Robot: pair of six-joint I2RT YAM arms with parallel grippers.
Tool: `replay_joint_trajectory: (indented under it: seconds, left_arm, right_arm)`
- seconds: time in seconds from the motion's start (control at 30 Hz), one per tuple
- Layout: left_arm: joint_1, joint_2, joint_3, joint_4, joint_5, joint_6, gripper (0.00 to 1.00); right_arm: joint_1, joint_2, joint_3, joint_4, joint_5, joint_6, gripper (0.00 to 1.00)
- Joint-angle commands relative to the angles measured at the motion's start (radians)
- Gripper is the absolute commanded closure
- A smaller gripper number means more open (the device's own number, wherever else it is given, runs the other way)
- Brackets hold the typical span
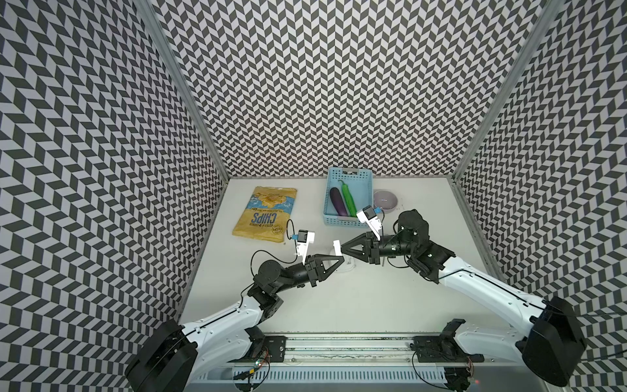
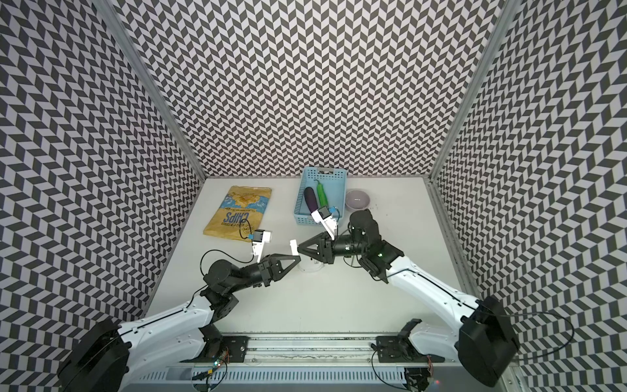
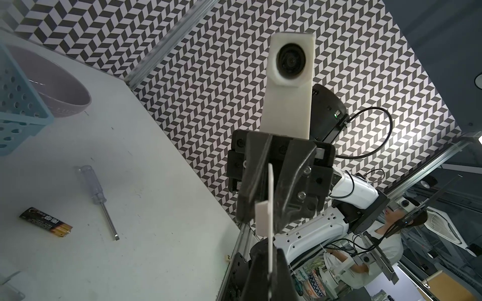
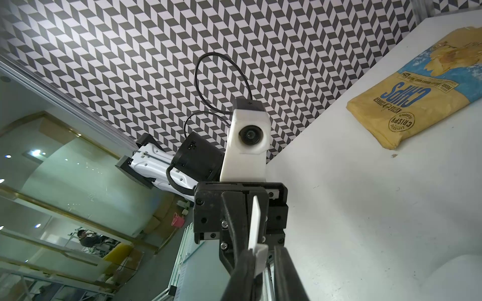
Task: Remove the battery from the alarm
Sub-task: Pick up the cover from the center of the board.
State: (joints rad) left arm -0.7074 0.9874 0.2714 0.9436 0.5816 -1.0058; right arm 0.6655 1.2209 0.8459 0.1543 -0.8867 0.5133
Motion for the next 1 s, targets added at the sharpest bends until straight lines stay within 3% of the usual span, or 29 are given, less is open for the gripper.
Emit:
replay_joint_trajectory:
  seconds: [0.0, 0.23, 0.37, 0.47, 0.53, 0.6, 0.73, 0.97]
  left_arm:
    - [-0.006, -0.011, 0.011, -0.008, 0.004, 0.027, 1.0]
    - [-0.006, -0.009, 0.011, -0.016, 0.007, 0.03, 1.0]
    - [-0.006, -0.007, 0.012, -0.024, 0.007, 0.038, 0.99]
    - [-0.006, -0.008, 0.009, -0.03, 0.004, 0.042, 0.72]
    - [-0.001, -0.013, 0.003, -0.041, -0.004, 0.048, 0.47]
    - [0.012, -0.029, -0.01, -0.06, -0.015, 0.06, 0.33]
    - [0.072, -0.089, -0.057, -0.112, -0.038, 0.072, 0.22]
    - [0.245, -0.108, -0.109, -0.314, -0.058, 0.096, 0.28]
  right_arm:
    - [0.006, 0.005, 0.03, 0.002, 0.0, -0.019, 0.87]
    - [0.007, 0.011, 0.03, -0.019, -0.003, -0.027, 1.0]
    - [0.006, 0.011, 0.031, -0.033, 0.004, -0.024, 1.0]
    - [0.005, 0.014, 0.042, -0.07, 0.026, -0.035, 1.0]
    - [0.0, 0.015, 0.054, -0.117, 0.058, -0.051, 1.0]
    - [-0.015, 0.015, 0.064, -0.178, 0.111, -0.062, 1.0]
    - [-0.049, 0.029, 0.067, -0.307, 0.248, -0.078, 1.0]
    - [-0.049, 0.139, 0.104, -0.522, 0.532, -0.085, 1.0]
